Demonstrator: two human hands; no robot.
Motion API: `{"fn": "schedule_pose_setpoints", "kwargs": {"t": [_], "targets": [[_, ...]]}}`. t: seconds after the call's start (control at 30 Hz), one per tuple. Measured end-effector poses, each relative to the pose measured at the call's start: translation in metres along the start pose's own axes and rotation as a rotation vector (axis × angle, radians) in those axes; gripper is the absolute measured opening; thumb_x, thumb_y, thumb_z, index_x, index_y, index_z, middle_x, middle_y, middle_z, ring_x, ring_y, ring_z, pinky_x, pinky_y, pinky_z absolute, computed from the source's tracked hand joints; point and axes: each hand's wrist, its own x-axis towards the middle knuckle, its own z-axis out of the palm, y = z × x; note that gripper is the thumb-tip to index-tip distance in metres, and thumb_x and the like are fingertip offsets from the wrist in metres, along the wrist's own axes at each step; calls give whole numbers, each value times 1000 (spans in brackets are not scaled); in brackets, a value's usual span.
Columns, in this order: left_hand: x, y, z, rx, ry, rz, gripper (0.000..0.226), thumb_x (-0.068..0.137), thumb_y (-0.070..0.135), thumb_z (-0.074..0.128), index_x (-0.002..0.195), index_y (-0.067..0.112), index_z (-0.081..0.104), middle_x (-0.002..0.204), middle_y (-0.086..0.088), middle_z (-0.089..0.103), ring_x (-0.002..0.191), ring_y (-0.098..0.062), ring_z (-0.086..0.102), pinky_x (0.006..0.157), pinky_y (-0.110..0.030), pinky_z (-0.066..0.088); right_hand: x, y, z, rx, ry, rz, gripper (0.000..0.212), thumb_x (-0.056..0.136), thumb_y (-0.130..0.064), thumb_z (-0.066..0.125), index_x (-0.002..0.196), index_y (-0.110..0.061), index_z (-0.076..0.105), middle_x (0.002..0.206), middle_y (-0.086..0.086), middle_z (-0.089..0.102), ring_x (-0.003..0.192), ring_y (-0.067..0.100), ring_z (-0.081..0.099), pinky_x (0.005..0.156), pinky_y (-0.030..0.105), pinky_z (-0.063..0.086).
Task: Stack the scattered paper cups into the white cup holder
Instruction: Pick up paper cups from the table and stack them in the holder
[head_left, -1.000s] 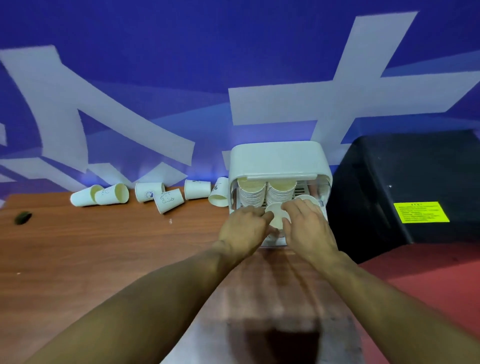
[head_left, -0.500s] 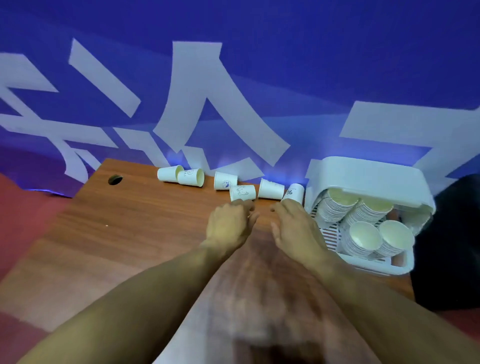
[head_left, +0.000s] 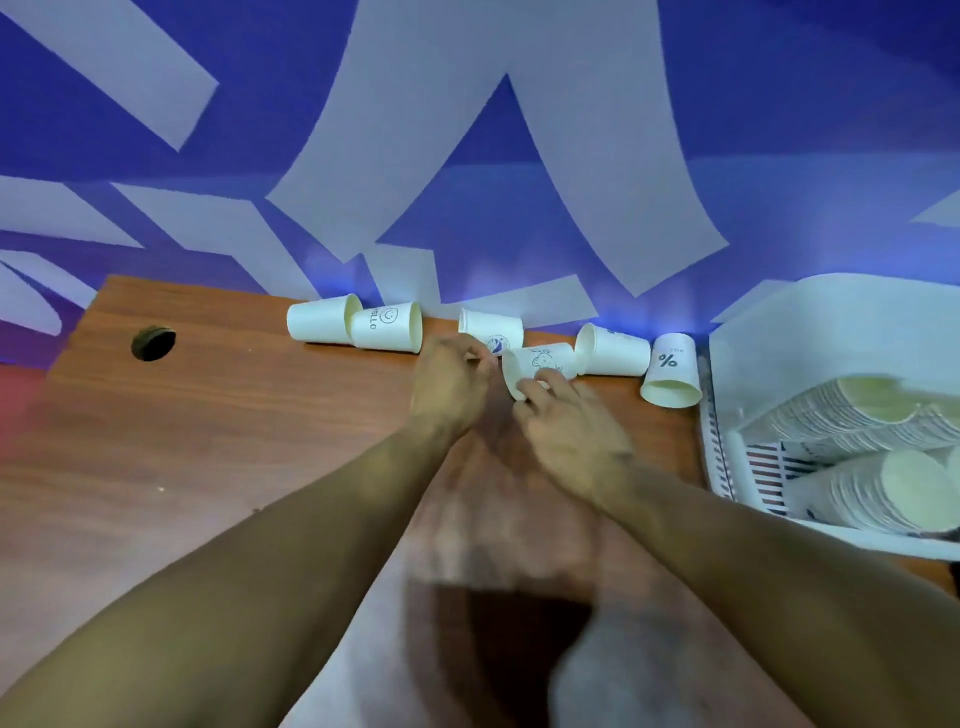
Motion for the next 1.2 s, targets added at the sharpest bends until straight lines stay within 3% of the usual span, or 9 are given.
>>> {"fn": "schedule_pose_setpoints", "kwargs": {"t": [0.1, 0.2, 0.37, 0.63, 0.73, 0.83, 0.97, 1.1, 1.2], "targets": [[20, -15, 10, -12, 15, -8, 7, 82, 24, 60, 76, 28, 61, 97, 2, 61, 91, -18, 61, 88, -37, 50, 22, -4, 17, -57, -4, -38, 18, 86, -11, 48, 89, -9, 65, 111, 11, 59, 117, 35, 48, 80, 43, 41], [35, -23, 15, -29, 56, -17, 8, 84, 16, 63, 91, 17, 58, 89, 15, 44, 89, -25, 58, 85, -35, 47, 37, -3, 21, -105, 16, -66, 12, 82, -12, 56, 89, -11, 66, 104, 10, 62, 118, 33, 50, 82, 42, 46], [50, -38, 26, -14, 51, -116, 13, 86, 20, 62, 84, 26, 51, 89, -1, 67, 92, -25, 59, 81, -32, 46, 52, 7, 34, -209, -20, -144, 9, 76, -10, 63, 84, -8, 66, 97, 13, 67, 119, 32, 53, 84, 42, 44], [44, -46, 34, -6, 34, -149, 29, 84, 27, 67, 72, 24, 41, 67, 3, 58, 74, -30, 56, 73, -41, 50, 51, 10, 26, -288, 11, -158, 8, 63, -6, 66, 70, -8, 63, 65, 10, 62, 78, 31, 59, 76, 40, 45], [34, -34, 28, -24, 72, -84, 26, 84, 23, 67, 75, 24, 43, 71, 5, 59, 75, -28, 58, 73, -39, 50, 37, 8, 18, -209, 107, -115, 10, 72, -4, 54, 80, -9, 59, 70, 9, 59, 72, 30, 55, 77, 42, 44], [18, -12, 17, -30, 105, 41, 18, 83, 19, 66, 81, 21, 48, 74, 7, 59, 76, -24, 60, 74, -37, 48, 21, 6, 3, -163, 182, -21, 29, 80, -6, 32, 85, -10, 60, 81, 9, 59, 76, 30, 54, 82, 43, 43], [-14, 22, 5, -6, 160, 207, 15, 82, 22, 64, 88, 20, 50, 76, 7, 60, 75, -16, 58, 72, -36, 48, -10, 11, -18, -118, 289, 91, 20, 83, -9, 42, 87, -8, 62, 83, 11, 57, 76, 31, 52, 74, 42, 39], [-55, 60, -4, 48, 188, 344, 19, 84, 24, 65, 97, 20, 51, 79, 9, 62, 72, -5, 54, 70, -21, 34, -52, 21, -46, -35, 359, 183, 32, 81, -9, 31, 88, -5, 62, 81, 13, 55, 74, 31, 51, 62, 40, 40], [-88, 91, -7, 66, 197, 398, 23, 85, 24, 67, 102, 19, 52, 83, 10, 63, 70, -6, 55, 71, -4, 26, -92, 35, -69, 3, 427, 233, 14, 83, -6, 44, 85, -6, 58, 81, 15, 54, 74, 33, 51, 60, 40, 40]]}}
